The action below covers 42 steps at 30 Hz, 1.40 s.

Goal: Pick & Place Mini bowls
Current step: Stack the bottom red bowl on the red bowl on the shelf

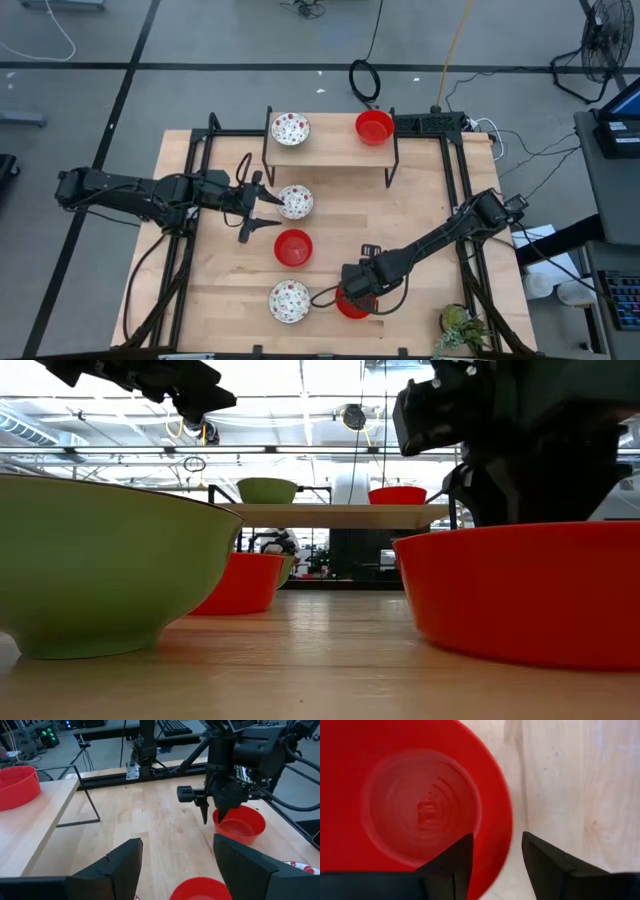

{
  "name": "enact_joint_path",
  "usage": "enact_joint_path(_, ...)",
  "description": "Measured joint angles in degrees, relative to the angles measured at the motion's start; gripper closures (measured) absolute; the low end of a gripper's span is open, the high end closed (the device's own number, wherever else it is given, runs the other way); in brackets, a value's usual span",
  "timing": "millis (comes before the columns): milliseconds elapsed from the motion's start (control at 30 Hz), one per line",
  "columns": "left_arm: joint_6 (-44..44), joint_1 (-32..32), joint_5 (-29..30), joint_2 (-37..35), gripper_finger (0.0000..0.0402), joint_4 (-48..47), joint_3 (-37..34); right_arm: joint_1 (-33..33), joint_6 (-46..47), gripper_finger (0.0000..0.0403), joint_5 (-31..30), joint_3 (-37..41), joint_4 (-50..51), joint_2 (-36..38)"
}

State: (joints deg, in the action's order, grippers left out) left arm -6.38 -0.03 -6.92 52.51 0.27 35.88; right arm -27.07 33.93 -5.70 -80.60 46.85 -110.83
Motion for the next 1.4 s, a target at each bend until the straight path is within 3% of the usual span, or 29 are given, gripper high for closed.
enact_joint_path(867, 0.3, 0.0, 0.0, 0.0, 0.0156, 0.0, 0.0, 0.2, -1.3, 0.0396, 1.5, 0.0, 0.0, 0.1)
enact_joint_path(1400, 0.2, 0.0, 0.0, 0.0, 0.0156, 0.0, 0.0, 0.4, -2.3, 0.0400, 1.5, 0.0, 0.1, 1.3)
